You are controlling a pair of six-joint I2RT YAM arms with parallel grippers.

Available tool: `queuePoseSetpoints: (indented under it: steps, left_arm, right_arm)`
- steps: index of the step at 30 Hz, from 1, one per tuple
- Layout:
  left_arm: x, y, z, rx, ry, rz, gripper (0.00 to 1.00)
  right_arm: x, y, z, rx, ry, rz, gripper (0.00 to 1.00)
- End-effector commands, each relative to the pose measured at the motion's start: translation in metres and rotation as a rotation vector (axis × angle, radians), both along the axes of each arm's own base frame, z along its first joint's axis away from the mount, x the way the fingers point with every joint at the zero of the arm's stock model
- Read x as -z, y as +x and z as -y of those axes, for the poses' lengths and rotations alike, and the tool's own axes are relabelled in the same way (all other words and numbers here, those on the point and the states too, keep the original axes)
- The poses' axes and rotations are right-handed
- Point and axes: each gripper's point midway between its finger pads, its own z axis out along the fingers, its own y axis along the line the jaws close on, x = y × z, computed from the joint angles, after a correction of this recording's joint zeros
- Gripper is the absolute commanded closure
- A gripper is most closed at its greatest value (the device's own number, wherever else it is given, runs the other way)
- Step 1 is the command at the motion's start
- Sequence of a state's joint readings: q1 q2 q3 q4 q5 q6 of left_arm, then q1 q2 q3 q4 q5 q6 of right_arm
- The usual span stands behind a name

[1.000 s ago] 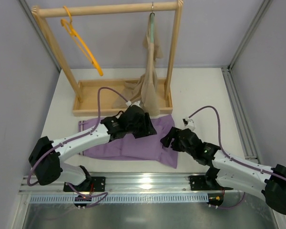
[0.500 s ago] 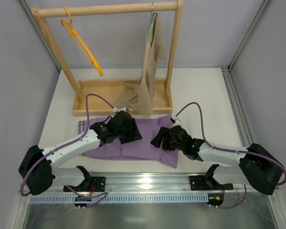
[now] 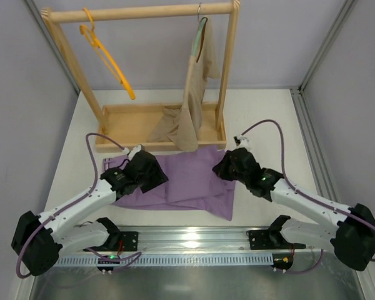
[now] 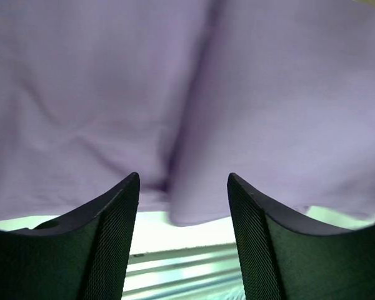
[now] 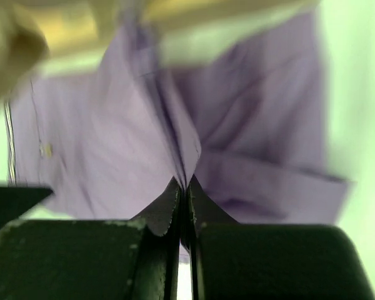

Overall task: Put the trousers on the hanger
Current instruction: Fold the trousers

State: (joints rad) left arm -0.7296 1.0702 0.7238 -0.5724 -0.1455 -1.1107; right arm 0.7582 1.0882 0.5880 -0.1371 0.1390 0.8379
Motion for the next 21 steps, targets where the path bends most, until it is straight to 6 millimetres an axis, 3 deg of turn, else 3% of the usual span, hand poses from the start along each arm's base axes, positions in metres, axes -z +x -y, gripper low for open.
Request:
queuePoseSetpoints:
  steps: [1, 2, 3, 5, 6, 8, 9, 12, 13, 21]
  left_arm:
    - [0.006, 0.008, -0.038, -0.209, 0.026, 0.029, 0.4]
    - [0.007, 0.008, -0.047, -0.241, 0.04, 0.028, 0.39]
    - [0.007, 0.013, -0.059, -0.291, 0.045, 0.031, 0.38]
    - [0.013, 0.016, -0.073, -0.336, 0.063, 0.012, 0.36]
    - [0.02, 0.018, -0.088, -0.39, 0.084, -0.02, 0.36]
    - [0.03, 0.017, -0.1, -0.432, 0.096, -0.07, 0.35]
    - [0.038, 0.017, -0.114, -0.479, 0.119, -0.115, 0.35]
    - [0.055, 0.012, -0.139, -0.565, 0.15, -0.213, 0.35]
    - [0.064, 0.009, -0.146, -0.578, 0.174, -0.259, 0.36]
    - [0.112, -0.025, -0.208, -0.728, 0.309, -0.572, 0.36]
  right_arm:
    - [-0.03, 0.017, 0.086, 0.193, -0.271, 0.033, 0.96]
    - [-0.046, 0.02, 0.098, 0.22, -0.282, 0.052, 0.96]
    - [-0.043, 0.02, 0.128, 0.262, -0.352, 0.017, 0.96]
    - [-0.059, 0.023, 0.154, 0.319, -0.379, 0.021, 0.96]
    - [-0.06, 0.022, 0.184, 0.381, -0.431, -0.007, 0.96]
    - [-0.076, 0.025, 0.214, 0.461, -0.465, -0.006, 0.96]
    - [-0.078, 0.023, 0.238, 0.519, -0.497, -0.035, 0.96]
    - [-0.09, 0.024, 0.266, 0.583, -0.515, -0.055, 0.96]
    - [-0.089, 0.023, 0.283, 0.619, -0.536, -0.087, 0.96]
    - [-0.111, 0.012, 0.347, 0.74, -0.621, -0.186, 0.96]
